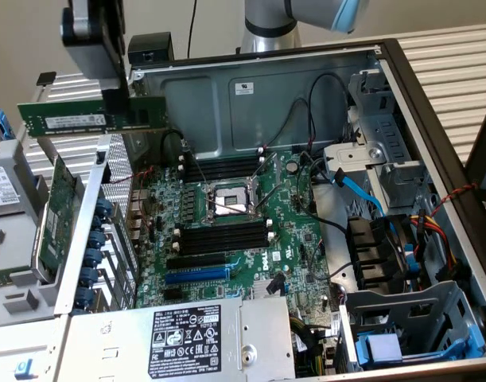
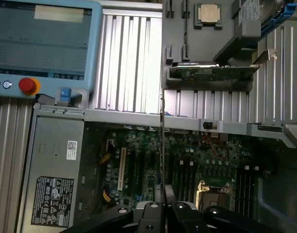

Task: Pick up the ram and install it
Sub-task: 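Pick up the ram and move it above insertion slot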

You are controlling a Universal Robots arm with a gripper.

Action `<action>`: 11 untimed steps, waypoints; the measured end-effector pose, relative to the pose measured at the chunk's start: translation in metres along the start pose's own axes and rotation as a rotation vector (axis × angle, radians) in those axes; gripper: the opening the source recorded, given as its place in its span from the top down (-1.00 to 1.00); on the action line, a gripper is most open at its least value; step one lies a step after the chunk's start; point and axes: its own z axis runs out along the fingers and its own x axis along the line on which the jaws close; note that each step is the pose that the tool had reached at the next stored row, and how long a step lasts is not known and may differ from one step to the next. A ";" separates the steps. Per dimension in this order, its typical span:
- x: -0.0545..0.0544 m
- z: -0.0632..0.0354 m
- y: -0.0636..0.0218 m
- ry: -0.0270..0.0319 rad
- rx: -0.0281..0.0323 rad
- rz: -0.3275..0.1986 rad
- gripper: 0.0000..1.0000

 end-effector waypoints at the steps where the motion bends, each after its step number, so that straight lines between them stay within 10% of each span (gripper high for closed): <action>1: 0.000 -0.0004 -0.0044 0.0003 -0.0004 0.000 0.76; 11: 0.002 -0.0041 -0.0480 0.0108 -0.0078 0.001 0.76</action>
